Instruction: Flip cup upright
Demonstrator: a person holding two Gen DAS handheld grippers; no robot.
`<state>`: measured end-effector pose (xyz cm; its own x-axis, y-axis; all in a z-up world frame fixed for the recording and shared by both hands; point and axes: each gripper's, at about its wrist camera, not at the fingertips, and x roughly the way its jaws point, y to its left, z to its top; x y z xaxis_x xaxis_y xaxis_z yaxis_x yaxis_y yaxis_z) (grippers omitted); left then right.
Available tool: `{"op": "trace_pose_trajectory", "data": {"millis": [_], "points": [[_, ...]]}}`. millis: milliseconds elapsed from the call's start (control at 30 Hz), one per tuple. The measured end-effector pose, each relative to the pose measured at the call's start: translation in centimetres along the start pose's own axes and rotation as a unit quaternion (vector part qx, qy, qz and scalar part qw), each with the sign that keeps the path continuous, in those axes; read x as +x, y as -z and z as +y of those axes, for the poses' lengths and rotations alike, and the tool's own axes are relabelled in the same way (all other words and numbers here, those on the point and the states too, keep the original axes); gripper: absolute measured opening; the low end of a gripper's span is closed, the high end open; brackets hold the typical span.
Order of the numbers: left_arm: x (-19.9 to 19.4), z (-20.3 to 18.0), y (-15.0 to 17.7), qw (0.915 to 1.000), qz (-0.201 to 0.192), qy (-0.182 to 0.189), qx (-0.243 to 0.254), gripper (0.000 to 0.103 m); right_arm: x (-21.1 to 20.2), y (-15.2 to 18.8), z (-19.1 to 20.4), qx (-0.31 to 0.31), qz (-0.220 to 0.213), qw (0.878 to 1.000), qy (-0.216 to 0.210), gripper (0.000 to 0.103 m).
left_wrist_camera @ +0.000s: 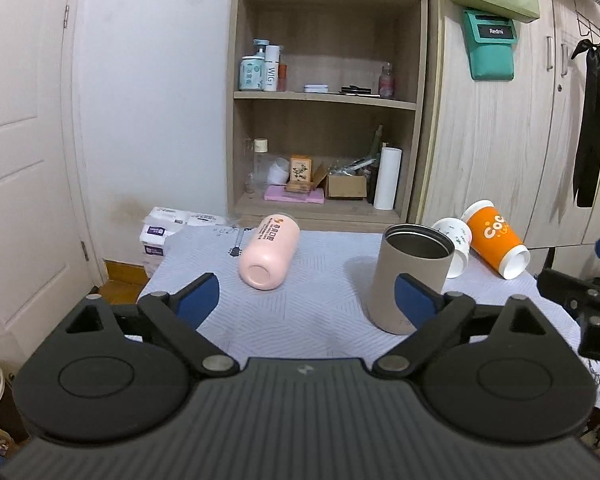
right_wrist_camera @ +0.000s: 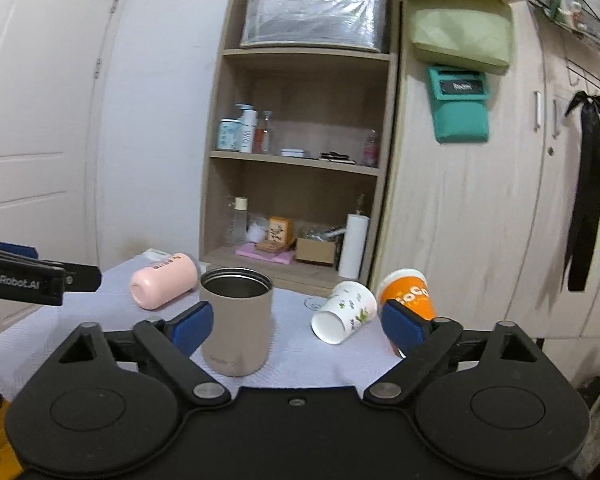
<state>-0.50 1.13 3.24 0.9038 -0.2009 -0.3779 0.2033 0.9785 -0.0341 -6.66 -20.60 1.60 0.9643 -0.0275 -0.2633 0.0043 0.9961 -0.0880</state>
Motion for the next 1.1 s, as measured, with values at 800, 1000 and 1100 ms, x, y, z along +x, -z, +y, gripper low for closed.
{"op": "trace_pose_trajectory", "data": {"millis": [800, 1000, 1100], "points": [[0.6, -1.2, 0.7, 0.9976, 0.06, -0.025, 0.026, 0.103, -0.1, 0.5, -0.3, 0.021, 0.042, 0.998, 0.039, 0.103], [1.0, -1.4, 0.7, 0.9963, 0.074, -0.033, 0.03, 0.103, 0.0, 0.7, -0.4, 0.023, 0.049, 0.998, 0.04, 0.103], [1.1, -1.6, 0.8, 0.9956, 0.079, -0.037, 0.034, 0.103, -0.1, 0.8, -0.4, 0.023, 0.052, 0.998, 0.04, 0.103]]}}
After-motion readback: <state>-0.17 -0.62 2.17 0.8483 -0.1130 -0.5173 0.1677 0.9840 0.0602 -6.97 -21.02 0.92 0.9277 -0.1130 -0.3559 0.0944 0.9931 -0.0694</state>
